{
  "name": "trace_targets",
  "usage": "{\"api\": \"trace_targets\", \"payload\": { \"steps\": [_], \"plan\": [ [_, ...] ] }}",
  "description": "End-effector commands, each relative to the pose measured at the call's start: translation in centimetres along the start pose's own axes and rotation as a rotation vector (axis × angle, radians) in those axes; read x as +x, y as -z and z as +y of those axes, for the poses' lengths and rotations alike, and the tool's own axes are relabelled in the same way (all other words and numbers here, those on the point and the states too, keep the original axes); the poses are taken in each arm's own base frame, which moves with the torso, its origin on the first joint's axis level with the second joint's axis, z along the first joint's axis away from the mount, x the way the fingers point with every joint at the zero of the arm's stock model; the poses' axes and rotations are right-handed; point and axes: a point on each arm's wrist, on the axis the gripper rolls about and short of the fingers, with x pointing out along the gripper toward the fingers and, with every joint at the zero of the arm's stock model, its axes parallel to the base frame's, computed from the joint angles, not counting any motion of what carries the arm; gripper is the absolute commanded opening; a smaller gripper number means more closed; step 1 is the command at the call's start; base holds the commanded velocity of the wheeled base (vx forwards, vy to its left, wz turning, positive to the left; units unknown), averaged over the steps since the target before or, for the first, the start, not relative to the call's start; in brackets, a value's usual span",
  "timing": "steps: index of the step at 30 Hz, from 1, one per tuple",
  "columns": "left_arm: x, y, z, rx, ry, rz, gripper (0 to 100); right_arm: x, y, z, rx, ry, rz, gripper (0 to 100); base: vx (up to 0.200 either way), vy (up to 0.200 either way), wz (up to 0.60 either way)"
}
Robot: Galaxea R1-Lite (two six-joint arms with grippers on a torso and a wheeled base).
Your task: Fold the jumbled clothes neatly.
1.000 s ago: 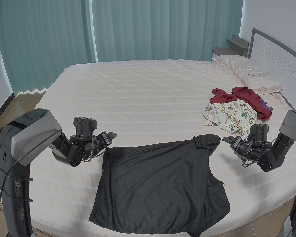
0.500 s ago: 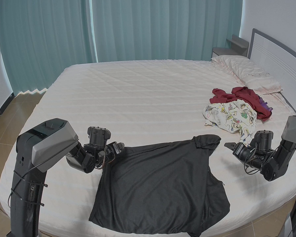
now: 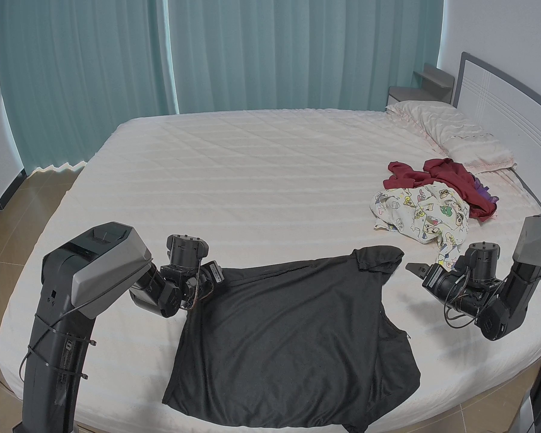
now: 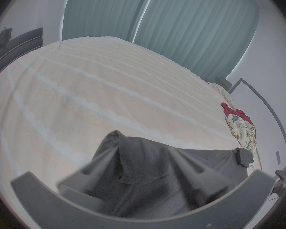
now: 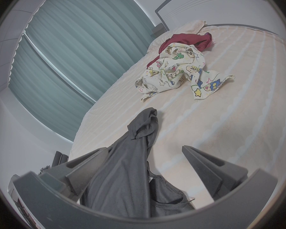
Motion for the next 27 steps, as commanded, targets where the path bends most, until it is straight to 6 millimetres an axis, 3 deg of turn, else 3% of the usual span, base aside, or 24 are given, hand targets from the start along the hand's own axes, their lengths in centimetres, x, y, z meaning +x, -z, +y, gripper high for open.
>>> {"api": "trace_targets", "payload": {
  "steps": [1,6,15,27],
  "plan": [
    [0.2,-0.3,0.3,-0.006,-0.021,-0.022,0,0.1,0.1,0.1,-0.001,-0.002,0.006,100,0.0,0.0,0.0],
    [0.4,-2.8,2.4,-0.046,-0.086,-0.094,0,0.3,0.3,0.2,-0.004,-0.006,0.009,100,0.0,0.0,0.0],
    [-0.3,-9.1,6.0,-0.127,-0.129,-0.239,0,0.5,0.5,0.7,-0.01,-0.025,0.016,100,0.0,0.0,0.0],
    [0.6,-11.9,11.3,-0.159,-0.215,-0.297,0,1.5,0.8,0.9,-0.017,-0.04,0.021,100,0.0,0.0,0.0]
  ]
}}
